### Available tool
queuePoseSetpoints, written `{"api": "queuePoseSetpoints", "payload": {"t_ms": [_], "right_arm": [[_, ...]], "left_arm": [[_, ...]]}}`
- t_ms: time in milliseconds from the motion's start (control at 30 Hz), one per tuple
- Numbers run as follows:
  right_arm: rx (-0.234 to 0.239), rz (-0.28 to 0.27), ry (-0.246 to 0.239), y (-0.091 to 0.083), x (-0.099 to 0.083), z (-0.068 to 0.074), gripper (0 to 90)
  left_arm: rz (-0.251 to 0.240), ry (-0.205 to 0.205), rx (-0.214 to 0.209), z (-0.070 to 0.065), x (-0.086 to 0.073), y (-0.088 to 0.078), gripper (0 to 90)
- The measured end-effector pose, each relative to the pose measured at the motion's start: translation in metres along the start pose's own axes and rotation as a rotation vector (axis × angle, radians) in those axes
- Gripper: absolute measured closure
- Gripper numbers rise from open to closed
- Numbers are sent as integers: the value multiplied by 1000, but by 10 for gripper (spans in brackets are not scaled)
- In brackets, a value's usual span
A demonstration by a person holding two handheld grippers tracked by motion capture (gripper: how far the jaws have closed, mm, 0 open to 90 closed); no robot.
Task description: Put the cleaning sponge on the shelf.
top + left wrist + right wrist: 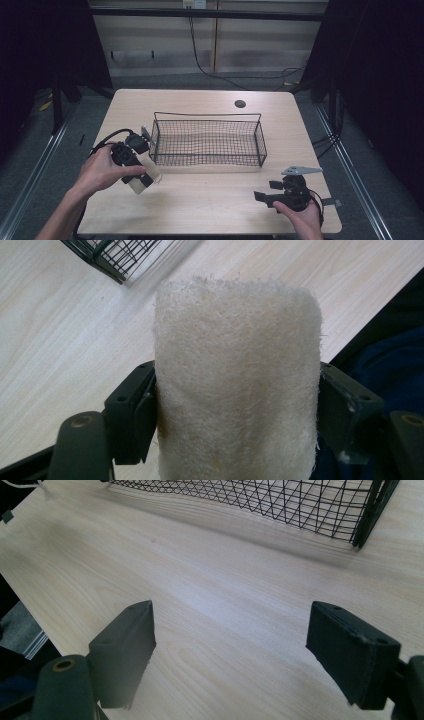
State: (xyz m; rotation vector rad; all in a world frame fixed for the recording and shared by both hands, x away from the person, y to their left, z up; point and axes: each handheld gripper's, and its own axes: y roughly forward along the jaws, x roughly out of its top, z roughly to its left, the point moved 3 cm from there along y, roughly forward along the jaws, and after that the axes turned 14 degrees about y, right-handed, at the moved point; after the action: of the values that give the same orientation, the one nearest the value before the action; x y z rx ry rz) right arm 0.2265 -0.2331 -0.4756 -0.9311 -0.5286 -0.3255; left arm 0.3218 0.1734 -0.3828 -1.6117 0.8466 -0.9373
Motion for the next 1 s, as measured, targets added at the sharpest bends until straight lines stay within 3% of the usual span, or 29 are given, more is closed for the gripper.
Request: {"api": "queuePoseSetpoints", "payload": {"t_ms": [367,600,1000], "right_arm": [[2,-3,-3,0,1,0,155],[-3,0,-3,0,1,0,152],[-8,3,2,1,1,0,152]], "left_arm": [[-19,-8,5,2,9,-16,269],[0,1,5,2,19,-20,269],[-41,-16,9,7,34,-40,269]]}}
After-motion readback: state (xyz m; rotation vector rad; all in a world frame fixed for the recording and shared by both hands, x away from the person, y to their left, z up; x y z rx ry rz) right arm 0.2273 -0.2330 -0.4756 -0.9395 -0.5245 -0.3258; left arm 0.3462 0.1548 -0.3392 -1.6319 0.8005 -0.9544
